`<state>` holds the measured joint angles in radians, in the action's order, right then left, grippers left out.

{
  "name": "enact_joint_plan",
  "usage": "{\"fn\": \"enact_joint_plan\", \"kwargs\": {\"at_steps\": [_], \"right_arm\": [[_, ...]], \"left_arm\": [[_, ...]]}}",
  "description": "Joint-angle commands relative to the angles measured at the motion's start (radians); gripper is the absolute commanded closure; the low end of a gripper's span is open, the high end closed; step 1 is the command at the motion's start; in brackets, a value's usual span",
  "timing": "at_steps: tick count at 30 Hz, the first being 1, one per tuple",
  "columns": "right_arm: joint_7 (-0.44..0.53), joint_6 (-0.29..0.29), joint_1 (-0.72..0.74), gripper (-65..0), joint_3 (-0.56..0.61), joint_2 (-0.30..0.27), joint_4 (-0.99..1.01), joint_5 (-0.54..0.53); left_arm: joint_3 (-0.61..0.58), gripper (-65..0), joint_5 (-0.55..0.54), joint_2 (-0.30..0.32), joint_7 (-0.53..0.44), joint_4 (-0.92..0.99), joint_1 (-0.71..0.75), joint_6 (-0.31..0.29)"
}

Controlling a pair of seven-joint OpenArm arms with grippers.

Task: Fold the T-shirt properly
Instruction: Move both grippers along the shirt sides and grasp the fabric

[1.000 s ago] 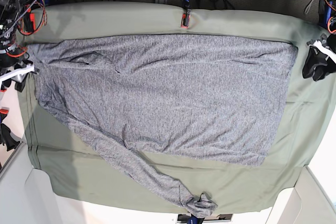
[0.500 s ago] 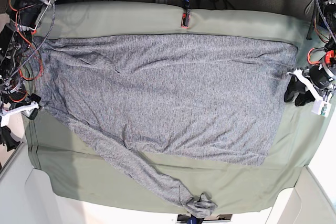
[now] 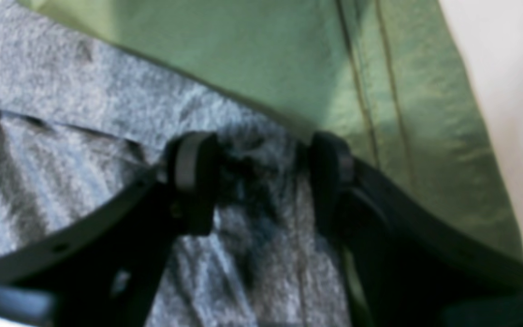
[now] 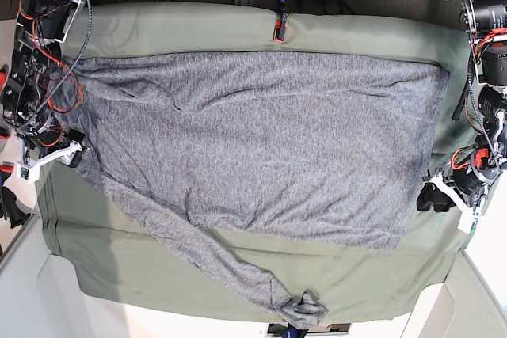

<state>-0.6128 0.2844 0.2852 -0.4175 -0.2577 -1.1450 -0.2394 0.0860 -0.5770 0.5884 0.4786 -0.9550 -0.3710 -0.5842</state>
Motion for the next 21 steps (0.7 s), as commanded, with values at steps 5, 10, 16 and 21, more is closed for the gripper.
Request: {"fn": "enact_joint_plan", "kwargs": {"at_steps": [5, 10, 16, 21], "right_arm": [[-0.019, 0.001, 0.016, -32.8, -0.001, -0.013, -0.013, -0.003], [-0.028, 0.001, 0.016, -32.8, -0.001, -0.013, -0.013, -0.003], [-0.043, 0.001, 0.016, -32.8, -0.001, -0.011, -0.013, -0.003], [-0.043, 0.001, 0.016, -32.8, -0.001, -0.011, -0.013, -0.004]], "left_arm": [[-0.051, -33.8, 0.092, -0.019, -0.168, 0.207, -0.159, 0.078], [-0.057, -33.7, 0.15, -0.078, -0.27, 0.441, -0.268, 0.081], [-0.057, -33.7, 0.164, -0.13, -0.274, 0.508, -0.279, 0.112], [-0.057, -33.5, 0.177, -0.165, -0.284, 0.518, -0.28, 0.113]]}}
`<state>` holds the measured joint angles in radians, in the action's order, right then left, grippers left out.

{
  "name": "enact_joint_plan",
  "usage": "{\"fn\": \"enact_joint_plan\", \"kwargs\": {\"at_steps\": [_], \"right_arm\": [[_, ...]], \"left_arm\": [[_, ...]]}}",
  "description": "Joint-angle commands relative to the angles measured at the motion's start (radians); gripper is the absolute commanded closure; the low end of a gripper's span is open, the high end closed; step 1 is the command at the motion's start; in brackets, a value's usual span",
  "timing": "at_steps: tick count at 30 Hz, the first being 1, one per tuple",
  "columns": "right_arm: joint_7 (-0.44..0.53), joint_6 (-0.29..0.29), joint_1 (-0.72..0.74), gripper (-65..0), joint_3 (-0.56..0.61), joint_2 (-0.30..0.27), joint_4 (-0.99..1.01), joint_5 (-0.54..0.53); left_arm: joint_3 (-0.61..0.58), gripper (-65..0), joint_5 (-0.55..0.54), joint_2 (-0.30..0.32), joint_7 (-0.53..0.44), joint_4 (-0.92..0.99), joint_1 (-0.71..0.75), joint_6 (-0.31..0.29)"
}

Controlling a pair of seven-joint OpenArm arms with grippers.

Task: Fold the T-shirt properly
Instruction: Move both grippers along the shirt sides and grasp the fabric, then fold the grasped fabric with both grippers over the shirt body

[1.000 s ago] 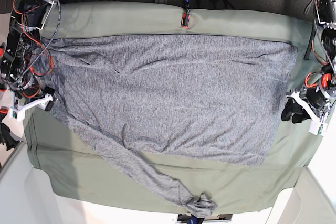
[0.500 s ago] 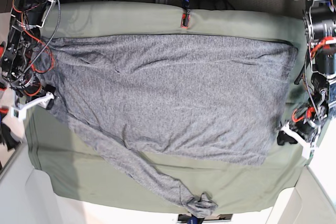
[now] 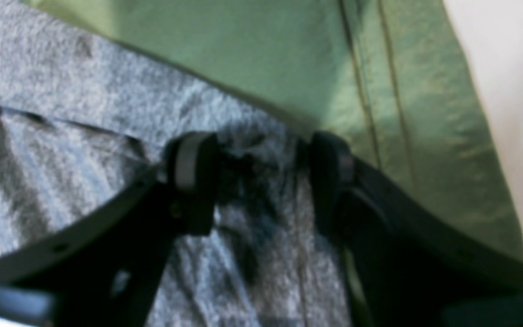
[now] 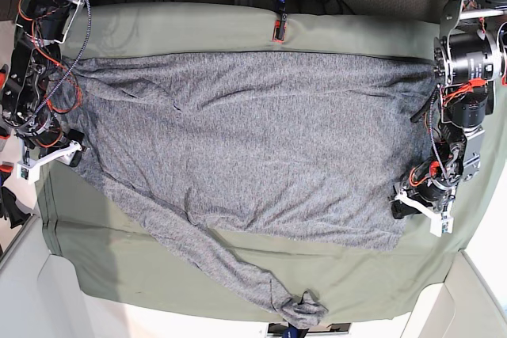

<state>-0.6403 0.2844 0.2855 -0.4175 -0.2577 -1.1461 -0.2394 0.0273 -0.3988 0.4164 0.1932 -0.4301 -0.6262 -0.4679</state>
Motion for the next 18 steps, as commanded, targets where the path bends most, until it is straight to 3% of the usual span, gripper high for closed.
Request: {"fn": "enact_joint_plan", "kwargs": {"at_steps": [1, 6, 8, 11, 12, 16, 18], "right_arm": [[-0.016, 0.001, 0.016, -32.8, -0.001, -0.011, -0.012, -0.004], [-0.01, 0.002, 0.016, -31.2, -0.001, -0.011, -0.012, -0.004], [0.003, 0.002, 0.016, -22.2, -0.001, -0.011, -0.012, -0.003], [0.034, 0.002, 0.016, -3.6, -0.001, -0.011, -0.013, -0.003], [0.043, 0.002, 0.017, 0.0, -0.001, -0.011, -0.015, -0.003], [0.035, 0.003, 0.019, 0.0, -0.001, -0.012, -0.031, -0.003], [0.015, 0.003, 0.018, 0.0, -0.001, -0.012, -0.045, -0.003]], "left_arm": [[0.002, -32.6, -0.001, 0.005, -0.013, -0.007, -0.025, -0.008], [0.002, -18.1, 0.0, 0.004, -0.03, -0.008, -0.025, -0.015], [0.002, -11.5, 0.0, 0.005, -0.042, -0.008, -0.025, -0.015], [0.002, -5.4, 0.001, 0.017, -0.068, -0.02, -0.025, -0.029], [0.002, -4.0, 0.001, 0.027, -0.07, -0.034, -0.025, -0.051], [0.002, -2.6, -0.002, 0.08, -0.065, -0.119, -0.02, -0.23], [0.002, -2.6, -0.025, 0.103, -0.029, -0.163, -0.018, -0.23]]}}
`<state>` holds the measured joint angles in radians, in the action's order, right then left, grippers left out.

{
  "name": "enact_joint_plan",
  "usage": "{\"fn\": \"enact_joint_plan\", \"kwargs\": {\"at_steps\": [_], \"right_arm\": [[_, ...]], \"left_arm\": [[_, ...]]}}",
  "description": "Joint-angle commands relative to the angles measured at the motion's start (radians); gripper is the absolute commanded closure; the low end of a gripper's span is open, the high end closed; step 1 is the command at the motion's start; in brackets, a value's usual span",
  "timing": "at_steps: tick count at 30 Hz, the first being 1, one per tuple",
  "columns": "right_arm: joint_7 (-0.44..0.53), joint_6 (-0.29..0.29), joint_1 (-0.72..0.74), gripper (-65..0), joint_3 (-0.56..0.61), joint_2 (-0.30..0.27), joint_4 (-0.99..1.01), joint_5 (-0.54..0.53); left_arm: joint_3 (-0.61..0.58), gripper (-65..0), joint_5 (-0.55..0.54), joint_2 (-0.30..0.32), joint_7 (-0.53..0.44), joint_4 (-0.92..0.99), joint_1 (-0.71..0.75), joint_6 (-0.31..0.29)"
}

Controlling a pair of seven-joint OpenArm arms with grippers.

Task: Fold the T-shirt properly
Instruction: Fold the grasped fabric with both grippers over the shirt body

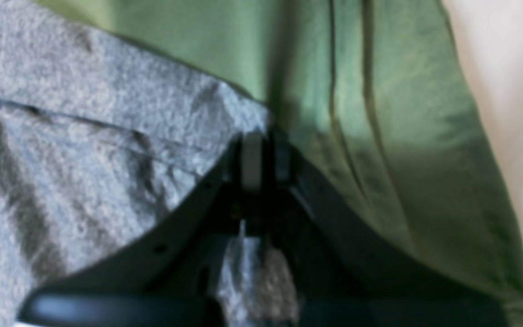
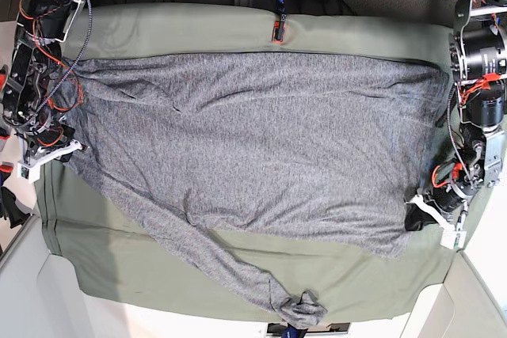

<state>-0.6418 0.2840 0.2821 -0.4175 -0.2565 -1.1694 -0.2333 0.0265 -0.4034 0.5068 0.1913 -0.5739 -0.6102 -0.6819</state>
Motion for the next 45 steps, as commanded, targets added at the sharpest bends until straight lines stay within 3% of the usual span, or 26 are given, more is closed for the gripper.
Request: {"fn": "enact_joint_plan", "kwargs": {"at_steps": [1, 6, 10, 19, 30, 41, 42, 44, 45], "right_arm": [[0.004, 0.003, 0.022, 0.0, -0.001, -0.013, -0.031, -0.01], [-0.018, 0.008, -0.008, 0.0, -0.001, -0.013, -0.113, -0.011], [-0.039, 0.008, -0.062, 0.0, -0.001, -0.013, -0.196, -0.011], [-0.035, 0.008, -0.179, 0.0, -0.001, -0.015, -0.295, -0.014], [-0.035, 0.008, -0.289, 0.0, -0.021, -0.015, -0.409, -0.014], [-0.035, 0.009, -0.307, 0.0, -0.028, -0.015, -0.417, -0.014], [-0.035, 0.009, -0.307, 0.0, -0.028, -0.015, -0.417, -0.014], [-0.026, 0.009, -0.307, 0.0, -0.028, -0.015, -0.417, -0.014], [-0.023, 0.008, -0.307, -6.2, -0.028, -0.015, -0.417, -0.014]], "left_arm": [[0.003, -2.6, -0.045, 0.023, 0.005, -0.038, -0.034, -0.016], [0.003, -2.6, -0.187, 0.059, 0.197, -0.089, -0.031, -0.016], [0.004, -2.6, -0.261, 0.091, 0.273, -0.158, 0.024, -0.016], [0.056, -2.6, -0.281, 0.134, 0.282, -0.443, 0.285, -0.016], [0.352, -2.6, -0.319, 0.137, 0.285, -0.662, 0.544, -0.016], [0.363, -3.3, -0.34, 0.141, 0.31, -0.723, 0.658, -0.016], [0.363, -4.2, -0.34, 0.14, 0.302, -0.723, 0.658, -0.016], [0.363, -12.5, -0.34, 0.142, 0.284, -0.723, 0.658, -0.016], [0.363, -18.2, -0.34, 0.142, 0.283, -0.723, 0.658, -0.016]]}}
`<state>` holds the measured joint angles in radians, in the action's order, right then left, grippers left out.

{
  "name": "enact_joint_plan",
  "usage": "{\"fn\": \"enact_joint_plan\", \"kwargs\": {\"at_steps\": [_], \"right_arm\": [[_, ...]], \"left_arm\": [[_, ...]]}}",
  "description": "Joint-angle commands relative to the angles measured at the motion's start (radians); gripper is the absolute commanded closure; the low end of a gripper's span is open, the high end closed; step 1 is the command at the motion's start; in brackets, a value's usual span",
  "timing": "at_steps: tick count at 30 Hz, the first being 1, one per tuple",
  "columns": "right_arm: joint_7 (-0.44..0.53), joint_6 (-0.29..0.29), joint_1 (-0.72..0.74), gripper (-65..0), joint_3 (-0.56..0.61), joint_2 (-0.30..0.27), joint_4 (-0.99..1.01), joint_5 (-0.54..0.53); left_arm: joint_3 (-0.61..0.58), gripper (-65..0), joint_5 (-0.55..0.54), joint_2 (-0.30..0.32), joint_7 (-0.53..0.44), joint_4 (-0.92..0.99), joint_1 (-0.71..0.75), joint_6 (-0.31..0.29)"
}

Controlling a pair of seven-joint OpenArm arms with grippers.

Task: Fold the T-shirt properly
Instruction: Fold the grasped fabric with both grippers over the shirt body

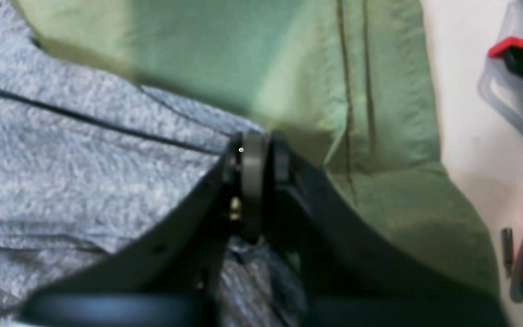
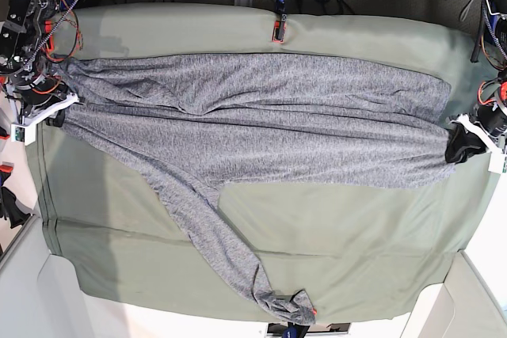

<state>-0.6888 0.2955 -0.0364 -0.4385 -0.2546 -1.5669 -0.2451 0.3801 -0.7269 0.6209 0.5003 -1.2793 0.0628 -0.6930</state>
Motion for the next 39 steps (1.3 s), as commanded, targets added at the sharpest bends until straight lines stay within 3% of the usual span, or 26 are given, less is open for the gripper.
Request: {"fn": "enact_joint_plan", "kwargs": {"at_steps": [1, 3, 5, 13, 18, 26, 29, 31, 33, 37, 39], "right_arm": [[0.027, -0.003, 0.011, -12.8, -0.007, -0.017, -0.019, -0.005], [0.038, -0.003, 0.012, -23.9, -0.007, -0.017, -0.019, -0.027], [0.045, -0.004, 0.014, -27.9, -0.007, -0.017, -0.019, -0.05], [0.071, -0.005, 0.029, -27.8, -0.007, -0.017, -0.021, -0.082], [0.086, -0.003, 0.063, -27.8, -0.007, -0.007, -0.021, -0.14], [0.079, -0.003, 0.092, -27.8, -0.006, 0.005, -0.021, -0.14], [0.089, -0.003, 0.096, -27.8, -0.006, 0.014, -0.021, -0.154], [0.1, -0.003, 0.102, -27.8, -0.006, 0.023, -0.019, -0.167], [0.116, -0.003, 0.118, -27.8, -0.003, 0.03, -0.006, -0.167], [0.124, -0.002, 0.199, -27.9, 0.021, 0.045, 0.06, -0.166], [0.125, -0.002, 0.249, -27.9, 0.048, 0.051, 0.111, -0.154]], "left_arm": [[0.009, -24.1, -0.016, 0.027, -0.026, -0.017, -0.015, -0.005], [0.009, -31.6, -0.017, 0.027, -0.026, -0.017, -0.016, -0.005], [0.009, -31.9, -0.017, 0.028, -0.025, -0.017, -0.022, -0.005], [0.003, -31.9, 0.005, 0.025, 0.004, -0.01, -0.118, 0.027], [-0.084, -31.9, 0.094, 0.025, -0.055, 0.129, -0.226, 0.08], [-0.259, -31.9, 0.133, 0.015, -0.133, 0.515, -0.429, 0.073], [-0.264, -31.8, 0.124, 0.005, -0.125, 0.538, -0.448, 0.0], [-0.264, -31.8, 0.093, 0.005, -0.111, 0.532, -0.447, -0.005], [-0.264, -29.8, 0.076, 0.005, -0.095, 0.531, -0.447, -0.005], [-0.264, -13.1, 0.073, 0.002, -0.068, 0.531, -0.447, -0.005], [-0.264, -8.3, 0.073, 0.002, -0.062, 0.531, -0.446, -0.005]]}}
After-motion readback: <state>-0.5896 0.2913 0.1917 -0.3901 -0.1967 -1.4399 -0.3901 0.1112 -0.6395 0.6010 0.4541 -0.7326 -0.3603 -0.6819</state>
